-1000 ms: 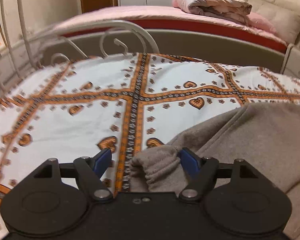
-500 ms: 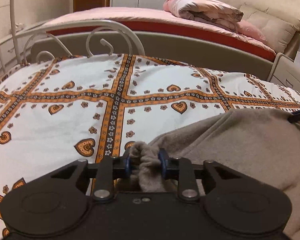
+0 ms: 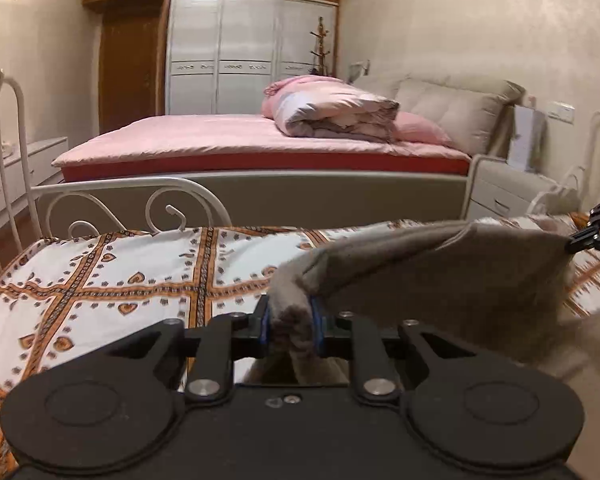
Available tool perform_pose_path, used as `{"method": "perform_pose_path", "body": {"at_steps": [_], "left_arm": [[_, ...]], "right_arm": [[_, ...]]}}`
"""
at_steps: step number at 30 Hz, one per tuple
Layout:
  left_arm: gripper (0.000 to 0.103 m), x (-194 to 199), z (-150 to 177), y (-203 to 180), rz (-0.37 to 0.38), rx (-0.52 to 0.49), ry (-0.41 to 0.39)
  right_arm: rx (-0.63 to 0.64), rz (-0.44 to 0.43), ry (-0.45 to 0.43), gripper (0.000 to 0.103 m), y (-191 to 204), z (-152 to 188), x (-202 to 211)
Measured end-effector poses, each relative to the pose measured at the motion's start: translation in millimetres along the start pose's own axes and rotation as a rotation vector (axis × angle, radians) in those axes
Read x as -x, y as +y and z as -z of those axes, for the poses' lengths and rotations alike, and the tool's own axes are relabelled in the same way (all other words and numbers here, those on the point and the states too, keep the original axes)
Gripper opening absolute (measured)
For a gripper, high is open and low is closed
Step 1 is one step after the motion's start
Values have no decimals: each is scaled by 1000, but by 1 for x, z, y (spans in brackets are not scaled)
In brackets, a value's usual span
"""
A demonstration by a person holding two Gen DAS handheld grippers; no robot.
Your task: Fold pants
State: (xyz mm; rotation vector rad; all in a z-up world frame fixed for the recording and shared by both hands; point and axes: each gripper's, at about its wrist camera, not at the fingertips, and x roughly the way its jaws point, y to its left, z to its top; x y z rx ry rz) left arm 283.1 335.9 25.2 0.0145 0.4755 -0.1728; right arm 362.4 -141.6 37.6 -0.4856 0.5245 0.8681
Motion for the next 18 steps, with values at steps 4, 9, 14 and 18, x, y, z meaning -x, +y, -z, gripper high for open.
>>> {"method": "perform_pose_path", "body": {"at_steps": [4, 9, 14, 18], "left_arm": [[9, 39, 20, -24, -14, -39, 24], [19, 55, 56, -49, -71, 71, 178], [43, 63, 73, -67, -166, 191, 301], [54, 80, 73, -66, -209, 302, 282]], "right_arm": [[11, -2, 21, 6, 44, 31, 35], [-4, 21, 92, 7, 101, 89, 45], [-277, 32, 61, 7, 97, 130, 74], [-480, 45, -1, 16, 79, 143, 98]]}}
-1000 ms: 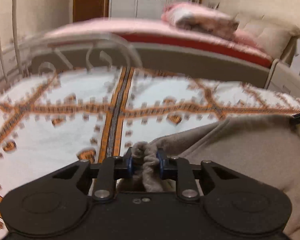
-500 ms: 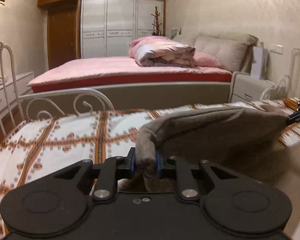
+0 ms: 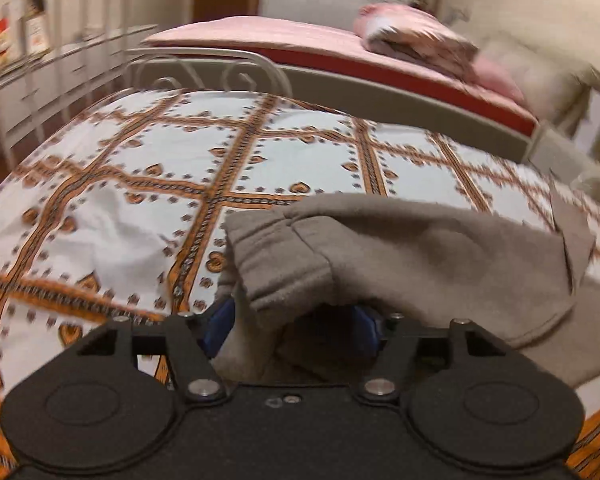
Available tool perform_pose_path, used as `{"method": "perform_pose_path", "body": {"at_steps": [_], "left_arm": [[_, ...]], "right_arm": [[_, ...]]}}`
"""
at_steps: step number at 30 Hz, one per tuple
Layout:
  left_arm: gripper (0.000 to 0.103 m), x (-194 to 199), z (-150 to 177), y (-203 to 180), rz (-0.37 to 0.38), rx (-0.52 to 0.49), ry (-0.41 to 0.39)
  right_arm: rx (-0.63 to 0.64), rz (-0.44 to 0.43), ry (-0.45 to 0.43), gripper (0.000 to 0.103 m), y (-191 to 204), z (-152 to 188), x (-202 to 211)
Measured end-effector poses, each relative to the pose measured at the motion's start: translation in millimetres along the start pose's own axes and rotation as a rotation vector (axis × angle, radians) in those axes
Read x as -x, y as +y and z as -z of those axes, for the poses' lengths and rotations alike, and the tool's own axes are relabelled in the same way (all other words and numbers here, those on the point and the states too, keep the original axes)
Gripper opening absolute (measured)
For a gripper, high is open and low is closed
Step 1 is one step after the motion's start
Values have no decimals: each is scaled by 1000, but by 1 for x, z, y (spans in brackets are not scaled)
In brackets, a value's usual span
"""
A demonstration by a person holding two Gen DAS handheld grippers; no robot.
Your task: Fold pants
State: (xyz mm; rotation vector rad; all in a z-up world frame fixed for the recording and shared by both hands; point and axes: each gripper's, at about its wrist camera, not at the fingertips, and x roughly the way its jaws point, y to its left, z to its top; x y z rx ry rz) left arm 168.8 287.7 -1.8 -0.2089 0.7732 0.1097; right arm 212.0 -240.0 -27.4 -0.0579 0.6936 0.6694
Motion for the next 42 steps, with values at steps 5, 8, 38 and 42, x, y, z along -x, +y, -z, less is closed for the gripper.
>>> {"method": "perform_pose_path", "body": {"at_steps": [5, 8, 38, 42], "left_arm": [[55, 22, 8, 3, 100, 250, -21], [55, 15, 18, 10, 210, 426, -32], [11, -47, 27, 58, 350, 707, -161], [11, -9, 24, 67, 500, 663, -343]], "right_arm": [[-101, 2, -78, 60, -6, -13, 12], [-201, -13, -75, 60, -14, -22, 6], [-613, -26, 72, 12, -65, -47, -78], [-537, -93, -121, 11, -51, -48, -12]]}}
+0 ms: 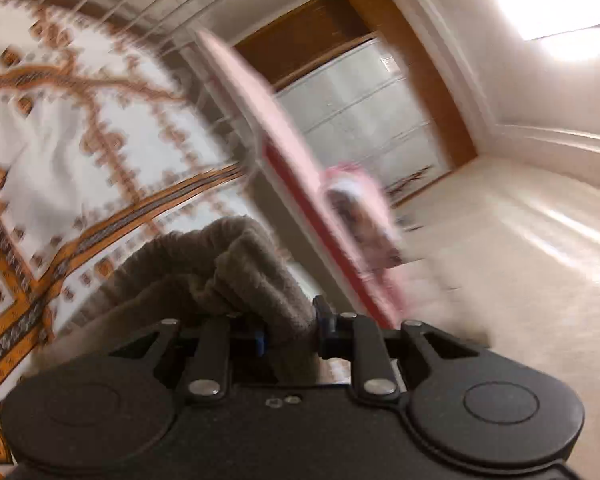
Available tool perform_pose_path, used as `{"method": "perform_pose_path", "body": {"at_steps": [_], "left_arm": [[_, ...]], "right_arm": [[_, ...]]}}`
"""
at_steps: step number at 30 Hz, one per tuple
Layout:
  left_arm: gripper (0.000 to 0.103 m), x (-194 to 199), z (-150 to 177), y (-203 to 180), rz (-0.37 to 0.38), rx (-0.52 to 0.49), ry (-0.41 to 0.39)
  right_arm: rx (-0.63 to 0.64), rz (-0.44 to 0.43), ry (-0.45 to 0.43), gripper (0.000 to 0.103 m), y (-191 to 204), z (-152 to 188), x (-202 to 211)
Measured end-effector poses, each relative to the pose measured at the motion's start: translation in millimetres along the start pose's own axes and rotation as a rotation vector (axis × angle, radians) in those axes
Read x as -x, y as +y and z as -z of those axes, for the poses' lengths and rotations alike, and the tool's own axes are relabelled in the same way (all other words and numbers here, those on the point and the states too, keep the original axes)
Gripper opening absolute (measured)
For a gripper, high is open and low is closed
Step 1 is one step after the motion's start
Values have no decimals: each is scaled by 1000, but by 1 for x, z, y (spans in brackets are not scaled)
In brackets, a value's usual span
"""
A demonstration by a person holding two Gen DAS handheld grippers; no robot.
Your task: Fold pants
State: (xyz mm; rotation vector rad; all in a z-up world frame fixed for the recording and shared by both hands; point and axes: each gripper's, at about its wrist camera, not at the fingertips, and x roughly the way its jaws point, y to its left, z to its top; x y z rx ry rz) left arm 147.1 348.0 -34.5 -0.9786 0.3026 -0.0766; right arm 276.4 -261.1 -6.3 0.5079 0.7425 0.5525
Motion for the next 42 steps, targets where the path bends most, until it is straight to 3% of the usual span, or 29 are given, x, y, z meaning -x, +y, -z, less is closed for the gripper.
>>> {"method": "perform_pose_path", "body": {"at_steps": [2, 3, 5, 6, 10, 16, 18, 20, 22, 25, 28, 30, 32, 34, 36, 37, 38, 40, 42], "left_arm": [[12, 3, -2, 10, -46, -28, 60], [12, -2, 0, 17, -112, -46, 120], [12, -20, 16, 36, -336, -92, 290], [12, -22, 22, 40, -352, -107, 319], [13, -16, 23, 33, -349, -92, 282], [12, -14, 20, 29, -354, -93, 252], [12, -9, 11, 24, -302, -95, 203], [12, -1, 9, 16, -300, -140, 171], [12, -4, 11, 17, -336, -176, 197], [12, -19, 23, 26, -427, -217, 298], [12, -17, 22, 22, -431, -228, 286], [14, -16, 22, 22, -437, -236, 283], [22, -12, 22, 20, -441, -227, 266], [26, -7, 22, 10, -474, -244, 243], [47, 1, 24, -8, -560, -320, 205], [57, 5, 26, -17, -605, -370, 179], [61, 10, 29, -28, -632, -431, 155], [65, 12, 35, -41, -631, -495, 142], [66, 2, 46, -51, -602, -528, 180]], "right_arm": [[17, -38, 0, 12, -2, 15, 19], [26, -42, 28, 12, -8, 29, 19], [62, 27, 163, 12, -21, 58, -4], [19, 55, 238, 11, -33, 71, -18], [-116, 14, 169, 14, -48, 79, -13], [-45, 40, 178, 13, -34, 76, -17], [-43, 5, 143, 13, -26, 68, -7], [-33, -32, 101, 13, -20, 65, 7], [-26, -41, 106, 13, -18, 67, 8], [-35, 30, 222, 13, -33, 86, -20], [-81, -3, 194, 13, -38, 85, -16], [-38, 12, 201, 13, -32, 85, -17], [-27, 16, 211, 15, -30, 84, -17], [-30, 26, 203, 31, -29, 80, -8], [14, 86, 159, 41, -27, 73, 9], [33, 113, 143, 41, -27, 70, 16], [42, 129, 125, 41, -29, 67, 24], [61, 156, 77, 41, -29, 60, 35], [73, 164, 65, 41, -25, 49, 30]]}}
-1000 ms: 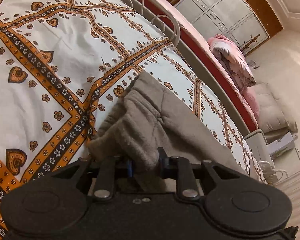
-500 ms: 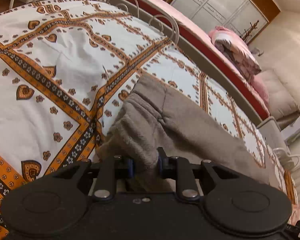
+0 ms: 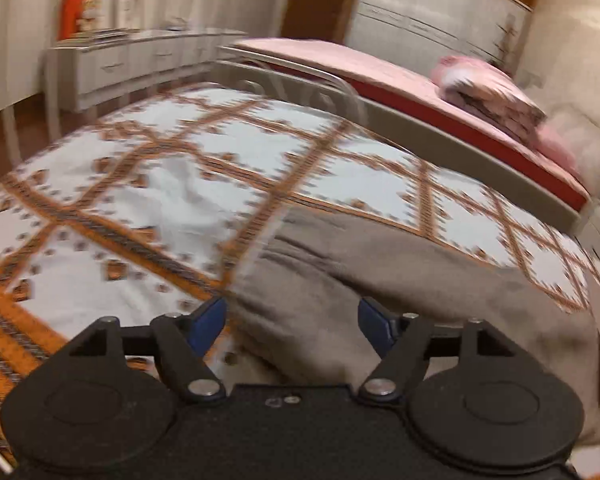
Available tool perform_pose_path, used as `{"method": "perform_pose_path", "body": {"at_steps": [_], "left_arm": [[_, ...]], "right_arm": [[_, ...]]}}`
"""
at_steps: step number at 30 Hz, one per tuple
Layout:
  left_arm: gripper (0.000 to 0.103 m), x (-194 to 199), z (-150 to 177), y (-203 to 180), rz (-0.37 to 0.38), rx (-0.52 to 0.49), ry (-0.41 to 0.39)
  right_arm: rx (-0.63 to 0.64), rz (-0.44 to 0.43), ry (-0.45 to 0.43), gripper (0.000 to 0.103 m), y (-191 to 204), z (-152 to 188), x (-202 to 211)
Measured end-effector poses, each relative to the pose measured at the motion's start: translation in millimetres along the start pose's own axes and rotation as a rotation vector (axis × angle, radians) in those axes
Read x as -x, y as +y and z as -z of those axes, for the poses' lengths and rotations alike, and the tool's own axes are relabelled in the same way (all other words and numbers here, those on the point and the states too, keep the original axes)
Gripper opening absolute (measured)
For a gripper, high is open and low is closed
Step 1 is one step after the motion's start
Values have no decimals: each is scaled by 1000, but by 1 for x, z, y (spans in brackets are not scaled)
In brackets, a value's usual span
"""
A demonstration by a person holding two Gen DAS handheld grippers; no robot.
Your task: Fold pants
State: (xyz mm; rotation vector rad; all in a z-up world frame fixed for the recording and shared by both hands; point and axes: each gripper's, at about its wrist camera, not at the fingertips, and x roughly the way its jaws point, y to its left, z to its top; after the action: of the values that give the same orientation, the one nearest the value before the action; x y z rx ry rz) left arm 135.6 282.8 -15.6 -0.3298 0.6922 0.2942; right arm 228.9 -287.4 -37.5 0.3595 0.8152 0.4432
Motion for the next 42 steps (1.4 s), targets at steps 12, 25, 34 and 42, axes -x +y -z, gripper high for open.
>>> {"method": "perform_pose_path", "body": {"at_steps": [12, 25, 34, 42], "left_arm": [[85, -56, 19, -58, -175, -339, 99], [86, -49, 18, -50, -145, -324, 99], [87, -49, 19, -43, -151, -296, 108], [89, -51, 22, -44, -158, -311, 114]], "right_arm": [[151, 290, 169, 40, 14, -35, -93], [29, 277, 110, 3, -35, 6, 3], [176, 290, 24, 69, 11, -48, -40], [207, 378, 156, 5, -21, -27, -44]]}}
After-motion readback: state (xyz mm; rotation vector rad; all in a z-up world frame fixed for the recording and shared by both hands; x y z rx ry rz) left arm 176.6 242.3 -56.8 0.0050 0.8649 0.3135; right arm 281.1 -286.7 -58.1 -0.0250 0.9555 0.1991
